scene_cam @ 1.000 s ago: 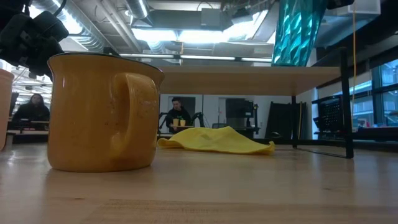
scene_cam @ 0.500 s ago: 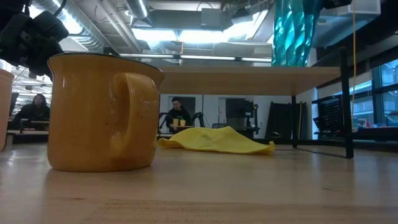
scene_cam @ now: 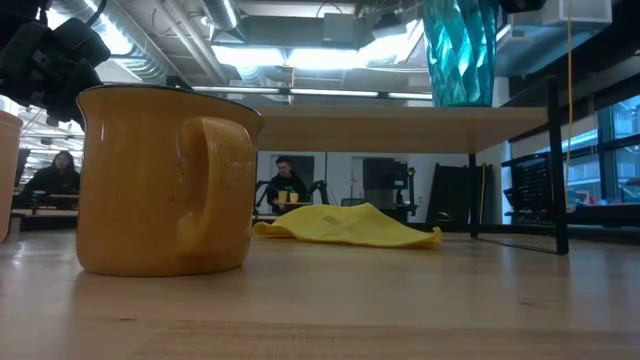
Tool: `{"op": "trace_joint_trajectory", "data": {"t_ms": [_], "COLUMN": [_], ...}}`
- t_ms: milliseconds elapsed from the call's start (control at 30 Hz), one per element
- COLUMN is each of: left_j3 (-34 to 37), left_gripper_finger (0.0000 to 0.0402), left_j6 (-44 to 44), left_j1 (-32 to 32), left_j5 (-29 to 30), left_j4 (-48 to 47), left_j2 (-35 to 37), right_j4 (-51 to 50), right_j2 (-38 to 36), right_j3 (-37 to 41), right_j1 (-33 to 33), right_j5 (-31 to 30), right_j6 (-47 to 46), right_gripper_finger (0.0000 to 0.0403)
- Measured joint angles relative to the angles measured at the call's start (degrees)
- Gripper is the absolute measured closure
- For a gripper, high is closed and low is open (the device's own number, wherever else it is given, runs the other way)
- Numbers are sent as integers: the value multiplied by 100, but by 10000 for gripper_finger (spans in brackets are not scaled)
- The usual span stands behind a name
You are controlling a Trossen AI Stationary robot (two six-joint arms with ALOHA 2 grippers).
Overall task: Stack small to large cups/mugs on shelf
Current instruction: Put the blue cup on the shelf
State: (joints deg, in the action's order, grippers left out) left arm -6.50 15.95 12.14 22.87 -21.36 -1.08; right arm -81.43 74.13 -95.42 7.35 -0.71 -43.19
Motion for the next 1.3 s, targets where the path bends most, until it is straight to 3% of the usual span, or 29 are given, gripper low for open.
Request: {"op": "trace_joint_trajectory", "data": {"t_ms": [167, 533, 900, 1033, 1300], "left_j3": [0, -1, -1, 0, 0], "left_gripper_finger": [323, 323, 323, 323, 323], "left_j6": [0, 0, 0, 0, 0], "left_j1": [-2, -1, 0, -1, -2], "left_j5": [0, 0, 0, 0, 2], "left_j4": [0, 2, 0, 1, 26], "left_j2": [0, 0, 0, 1, 2], "right_j4": [15, 195, 247, -582, -833], "right_j2": [-2, -2, -5, -7, -510], "right_j3": [0, -201, -1413, -1774, -983], "right_j1": [4, 0, 0, -83, -617], "right_j5": [-403, -188, -250, 27, -12], "right_j6": [21, 8, 294, 13, -1126], "right_gripper_finger": [354, 354, 354, 354, 354]}}
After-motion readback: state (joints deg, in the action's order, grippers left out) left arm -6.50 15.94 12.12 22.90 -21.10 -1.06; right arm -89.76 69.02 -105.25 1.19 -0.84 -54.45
